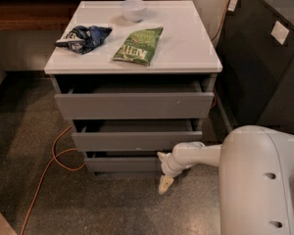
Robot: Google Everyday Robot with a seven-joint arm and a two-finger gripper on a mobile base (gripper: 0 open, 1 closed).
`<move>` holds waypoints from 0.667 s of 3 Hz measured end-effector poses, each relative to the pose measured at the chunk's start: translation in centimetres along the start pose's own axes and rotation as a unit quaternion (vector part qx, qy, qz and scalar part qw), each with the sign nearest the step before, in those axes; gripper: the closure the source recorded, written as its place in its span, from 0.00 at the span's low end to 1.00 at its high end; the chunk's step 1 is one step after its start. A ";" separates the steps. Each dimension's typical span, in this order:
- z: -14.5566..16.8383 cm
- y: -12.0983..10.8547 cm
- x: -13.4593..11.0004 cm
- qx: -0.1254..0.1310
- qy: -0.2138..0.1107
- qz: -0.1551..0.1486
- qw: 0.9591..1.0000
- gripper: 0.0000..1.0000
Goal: Open bottom drawer
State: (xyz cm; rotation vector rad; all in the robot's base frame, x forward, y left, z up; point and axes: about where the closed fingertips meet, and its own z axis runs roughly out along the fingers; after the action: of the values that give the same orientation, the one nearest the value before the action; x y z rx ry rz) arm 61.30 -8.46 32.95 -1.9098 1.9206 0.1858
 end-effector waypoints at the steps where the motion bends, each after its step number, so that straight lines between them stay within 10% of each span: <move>1: 1.9 -0.3 1.2 0.018 -0.010 -0.011 1.000 0.00; 2: 3.9 -0.7 2.4 0.022 -0.021 -0.018 0.999 0.00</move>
Offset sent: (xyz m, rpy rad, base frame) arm 0.0396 -0.0173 -0.0715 0.0602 -0.0842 0.0383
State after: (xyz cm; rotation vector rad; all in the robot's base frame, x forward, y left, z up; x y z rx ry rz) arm 62.85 -9.23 28.64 -1.8948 1.8471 0.1702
